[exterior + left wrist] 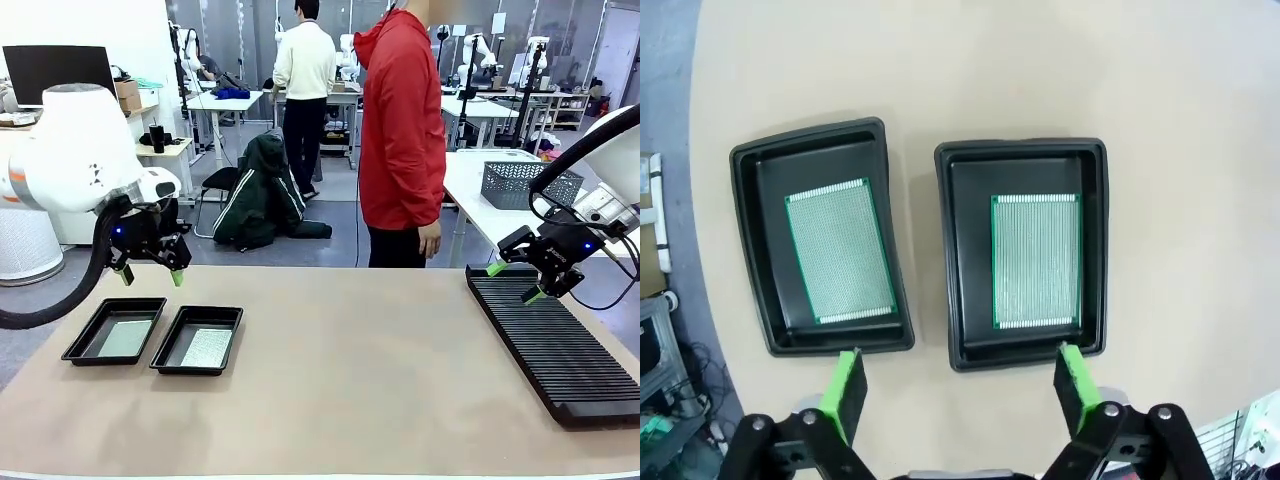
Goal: Inspect and transfer BCBs to ESD trays.
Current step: Pick up the ESD tray and place it on the left side of the table.
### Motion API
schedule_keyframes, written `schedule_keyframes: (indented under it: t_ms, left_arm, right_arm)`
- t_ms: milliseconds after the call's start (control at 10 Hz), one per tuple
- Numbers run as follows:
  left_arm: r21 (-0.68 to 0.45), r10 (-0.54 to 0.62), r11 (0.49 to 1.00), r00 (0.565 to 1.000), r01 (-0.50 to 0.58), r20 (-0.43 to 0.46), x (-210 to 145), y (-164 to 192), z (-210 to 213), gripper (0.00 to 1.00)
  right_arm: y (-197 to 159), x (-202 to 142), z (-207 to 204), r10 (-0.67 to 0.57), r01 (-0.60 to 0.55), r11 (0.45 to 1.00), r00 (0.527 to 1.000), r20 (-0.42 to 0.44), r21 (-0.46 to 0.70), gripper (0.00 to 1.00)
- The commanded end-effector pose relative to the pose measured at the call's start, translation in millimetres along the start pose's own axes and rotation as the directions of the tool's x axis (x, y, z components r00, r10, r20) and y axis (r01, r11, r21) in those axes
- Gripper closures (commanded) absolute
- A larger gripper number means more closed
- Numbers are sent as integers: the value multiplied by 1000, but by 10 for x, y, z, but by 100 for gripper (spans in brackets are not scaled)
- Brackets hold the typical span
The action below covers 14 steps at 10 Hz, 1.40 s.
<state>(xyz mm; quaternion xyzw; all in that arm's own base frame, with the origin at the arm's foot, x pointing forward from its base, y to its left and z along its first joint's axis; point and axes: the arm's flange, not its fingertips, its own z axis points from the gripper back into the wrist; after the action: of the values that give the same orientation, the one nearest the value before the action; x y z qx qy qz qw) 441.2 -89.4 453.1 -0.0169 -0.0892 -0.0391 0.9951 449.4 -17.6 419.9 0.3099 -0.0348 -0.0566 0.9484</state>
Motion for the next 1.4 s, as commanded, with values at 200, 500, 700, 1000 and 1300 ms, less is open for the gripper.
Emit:
schedule_keyframes:
  t_ms: [200,500,700,1000,1300]
  left_arm:
    - [53,19,998,998,-16,-60,131,-58,88,0]
    - [18,-5,1000,999,6,-44,83,-56,96,0]
    - [18,-5,1000,999,6,-44,83,-56,96,0]
    - [18,-5,1000,999,6,-44,83,-56,96,0]
    - [18,-5,1000,999,6,-44,83,-56,96,0]
  right_arm:
    - [18,-10,-2,-16,16,1000,1000,6,-8,0]
    - [18,-10,-2,-16,16,1000,1000,6,-8,0]
    - [18,-10,-2,-16,16,1000,1000,6,-8,0]
    - [18,-10,-2,-16,16,1000,1000,6,-8,0]
    - [18,-10,-2,-16,16,1000,1000,6,-8,0]
